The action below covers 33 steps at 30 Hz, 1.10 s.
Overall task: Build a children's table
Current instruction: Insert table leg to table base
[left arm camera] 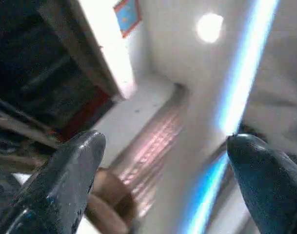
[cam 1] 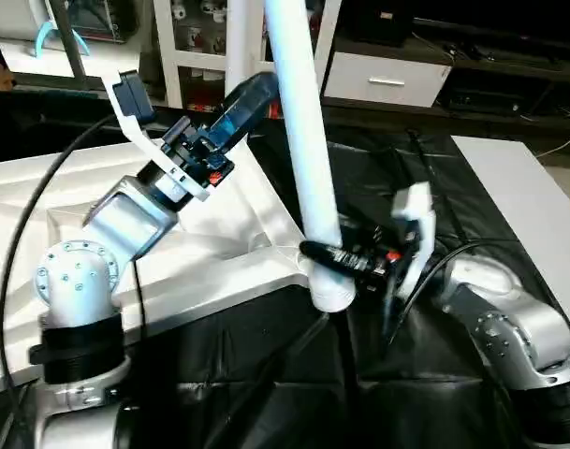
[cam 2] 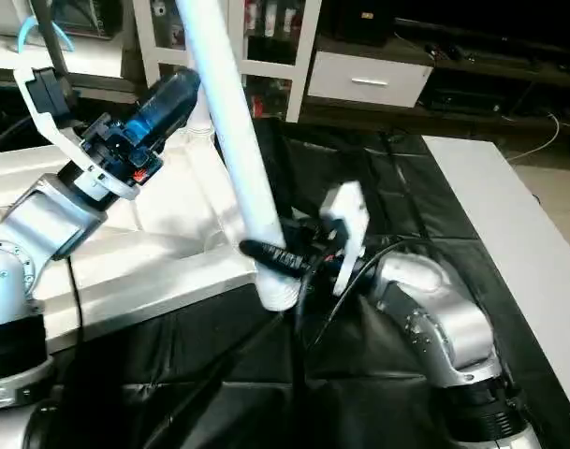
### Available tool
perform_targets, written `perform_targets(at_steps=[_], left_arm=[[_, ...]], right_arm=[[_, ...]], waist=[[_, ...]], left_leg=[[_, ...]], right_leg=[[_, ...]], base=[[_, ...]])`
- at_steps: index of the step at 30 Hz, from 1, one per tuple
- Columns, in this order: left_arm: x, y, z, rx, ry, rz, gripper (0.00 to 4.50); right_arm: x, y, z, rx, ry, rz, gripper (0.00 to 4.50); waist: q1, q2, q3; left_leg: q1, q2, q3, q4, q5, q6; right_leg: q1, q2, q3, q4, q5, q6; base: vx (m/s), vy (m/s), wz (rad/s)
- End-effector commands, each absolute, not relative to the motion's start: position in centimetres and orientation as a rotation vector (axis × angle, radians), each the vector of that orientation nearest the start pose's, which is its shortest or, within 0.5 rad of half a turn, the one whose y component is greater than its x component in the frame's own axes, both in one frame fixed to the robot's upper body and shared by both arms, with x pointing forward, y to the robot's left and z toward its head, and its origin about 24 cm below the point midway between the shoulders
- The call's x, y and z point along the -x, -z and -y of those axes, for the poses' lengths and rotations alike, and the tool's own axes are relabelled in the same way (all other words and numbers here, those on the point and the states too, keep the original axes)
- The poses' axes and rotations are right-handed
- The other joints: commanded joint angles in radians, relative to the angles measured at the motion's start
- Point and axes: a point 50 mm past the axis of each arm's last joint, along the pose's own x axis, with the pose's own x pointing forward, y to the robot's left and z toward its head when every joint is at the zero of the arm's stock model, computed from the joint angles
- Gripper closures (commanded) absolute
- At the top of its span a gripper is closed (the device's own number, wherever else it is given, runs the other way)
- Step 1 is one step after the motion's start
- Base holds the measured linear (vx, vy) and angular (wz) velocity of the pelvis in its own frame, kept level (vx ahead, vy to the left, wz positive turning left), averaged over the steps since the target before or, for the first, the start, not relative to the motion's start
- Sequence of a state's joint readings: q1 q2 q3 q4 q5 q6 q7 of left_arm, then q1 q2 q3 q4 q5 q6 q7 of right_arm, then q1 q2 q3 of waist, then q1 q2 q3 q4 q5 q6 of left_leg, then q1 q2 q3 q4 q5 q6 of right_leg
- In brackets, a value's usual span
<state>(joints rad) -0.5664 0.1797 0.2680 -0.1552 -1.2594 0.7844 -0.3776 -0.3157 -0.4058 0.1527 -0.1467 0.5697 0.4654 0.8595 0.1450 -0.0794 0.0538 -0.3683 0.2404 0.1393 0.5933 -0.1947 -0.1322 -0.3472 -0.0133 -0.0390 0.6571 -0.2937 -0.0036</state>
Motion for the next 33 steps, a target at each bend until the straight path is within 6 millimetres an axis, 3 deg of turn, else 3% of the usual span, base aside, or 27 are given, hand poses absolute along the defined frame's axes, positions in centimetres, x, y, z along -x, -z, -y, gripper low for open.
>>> perform_targets(at_steps=[1, 7, 13, 33], left_arm=[[-28.4, -22.9, -12.1, 0.840, 1.145, 0.202, 0.00], [-28.2, -22.0, -12.0, 0.781, 1.142, 0.138, 0.00], [-29.2, -21.6, -12.6, 0.803, 1.049, 0.121, 0.72], [-29.9, -22.3, -13.5, 0.848, 1.008, 0.150, 2.20]], right_arm=[[-26.8, -12.4, 11.7, -0.087, -1.205, -0.077, 2.68], [-26.5, -12.3, 11.8, -0.058, -1.238, -0.109, 2.68], [-26.7, -12.4, 12.0, -0.042, -1.228, -0.108, 2.68], [-27.1, -12.7, 12.4, -0.038, -1.230, -0.106, 2.68]], waist=[[0.000, 0.019, -0.092], [-0.001, 0.019, -0.090], [-0.002, 0.017, -0.089], [0.000, 0.017, -0.091]], left_leg=[[0.009, -0.032, 0.019, -0.028, 0.195, -0.042], [0.011, -0.030, 0.019, -0.029, 0.175, -0.038], [0.011, -0.028, 0.019, -0.030, 0.159, -0.041], [0.010, -0.029, 0.018, -0.027, 0.174, -0.039]], right_leg=[[0.089, -0.052, 0.036, -0.018, 0.818, -0.085], [0.086, -0.055, 0.038, -0.022, 0.772, -0.071], [0.084, -0.059, 0.039, -0.026, 0.729, -0.088], [0.085, -0.058, 0.039, -0.022, 0.747, -0.104]], base=[[0.000, 0.000, 0.00], [0.000, 0.000, 0.00], [0.000, 0.000, 0.00], [0.000, 0.000, 0.00]])
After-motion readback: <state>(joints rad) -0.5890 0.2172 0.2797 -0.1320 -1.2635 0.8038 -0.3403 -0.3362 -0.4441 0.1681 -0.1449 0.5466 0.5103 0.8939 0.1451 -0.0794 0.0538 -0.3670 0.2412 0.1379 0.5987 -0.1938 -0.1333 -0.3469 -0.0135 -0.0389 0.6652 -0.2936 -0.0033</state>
